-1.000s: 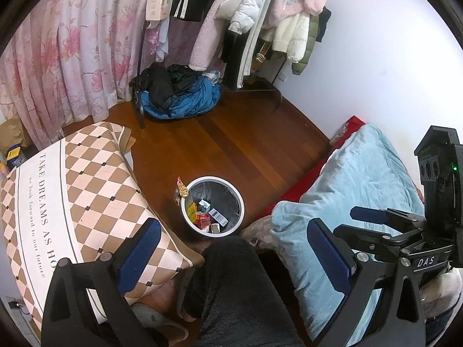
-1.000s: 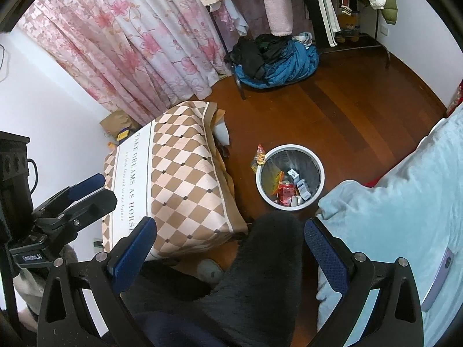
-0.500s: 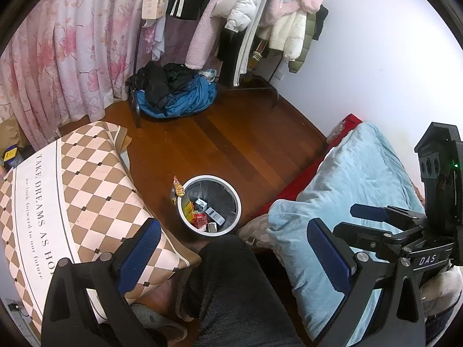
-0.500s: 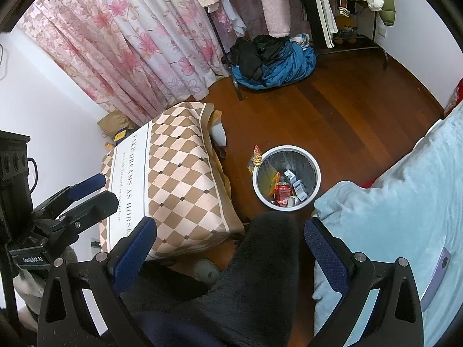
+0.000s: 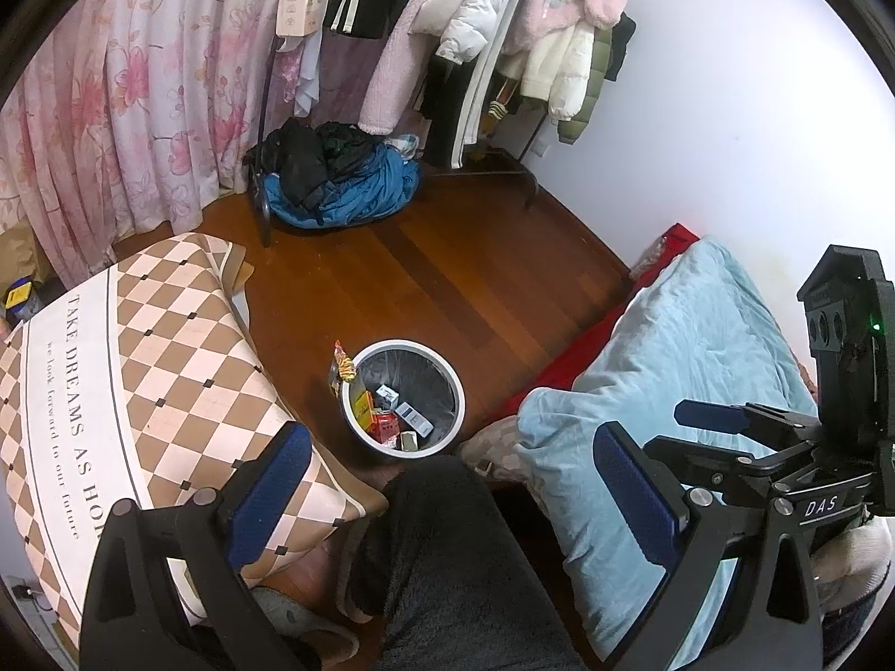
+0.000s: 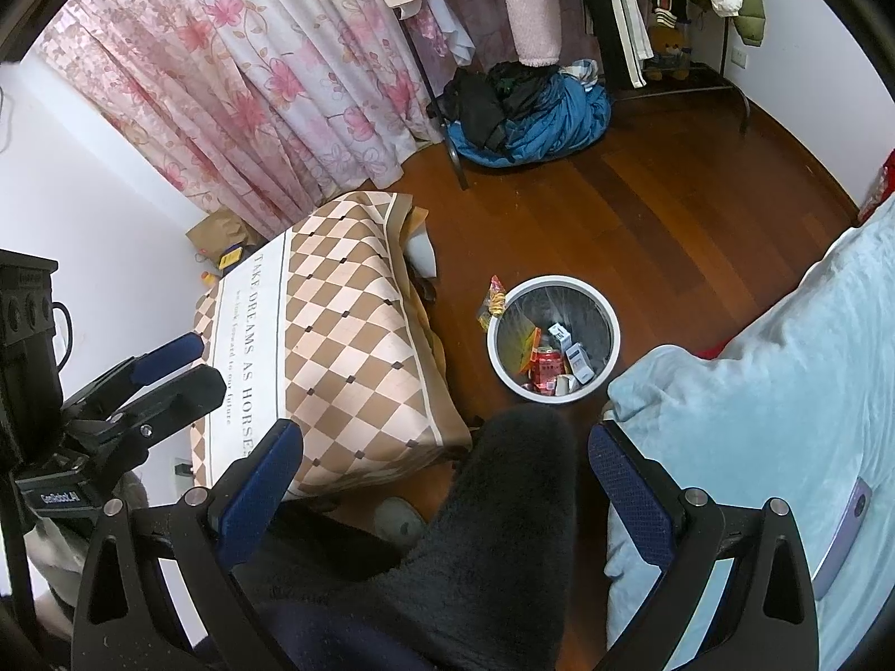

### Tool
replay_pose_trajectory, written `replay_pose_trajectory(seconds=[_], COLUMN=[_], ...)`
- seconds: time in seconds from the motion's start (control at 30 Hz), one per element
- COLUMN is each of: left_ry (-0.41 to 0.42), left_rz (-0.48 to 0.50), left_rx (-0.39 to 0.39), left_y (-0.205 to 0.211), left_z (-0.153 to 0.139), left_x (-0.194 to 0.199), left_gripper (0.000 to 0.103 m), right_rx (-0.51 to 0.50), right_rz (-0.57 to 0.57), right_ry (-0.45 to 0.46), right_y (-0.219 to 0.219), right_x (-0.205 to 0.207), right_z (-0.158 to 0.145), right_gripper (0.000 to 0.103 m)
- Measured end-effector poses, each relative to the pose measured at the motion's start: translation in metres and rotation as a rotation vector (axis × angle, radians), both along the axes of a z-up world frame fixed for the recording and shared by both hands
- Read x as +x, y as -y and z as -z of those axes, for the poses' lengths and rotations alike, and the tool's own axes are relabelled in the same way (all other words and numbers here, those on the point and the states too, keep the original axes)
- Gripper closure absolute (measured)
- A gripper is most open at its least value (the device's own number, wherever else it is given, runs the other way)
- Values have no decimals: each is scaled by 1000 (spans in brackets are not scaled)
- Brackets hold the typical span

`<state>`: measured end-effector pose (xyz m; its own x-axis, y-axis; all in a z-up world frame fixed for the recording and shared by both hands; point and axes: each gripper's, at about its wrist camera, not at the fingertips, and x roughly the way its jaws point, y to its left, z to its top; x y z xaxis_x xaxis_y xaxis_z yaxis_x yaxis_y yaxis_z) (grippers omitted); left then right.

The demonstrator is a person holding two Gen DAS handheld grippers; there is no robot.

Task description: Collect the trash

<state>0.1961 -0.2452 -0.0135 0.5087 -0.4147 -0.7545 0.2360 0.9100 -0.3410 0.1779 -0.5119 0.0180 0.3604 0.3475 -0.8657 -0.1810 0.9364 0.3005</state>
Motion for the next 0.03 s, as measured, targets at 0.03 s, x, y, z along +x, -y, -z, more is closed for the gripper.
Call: replay_pose_trajectory(seconds=[0.03], left_ry=[-2], left_rz=[0], left_rx=[0], left_y=[0], left_z=[0], left_x=[0], left_gripper=[0], right_rx=[1], right_rz=[0], right_ry=[-1], right_y=[0], right_x=[0], right_z=[0], right_gripper=[0])
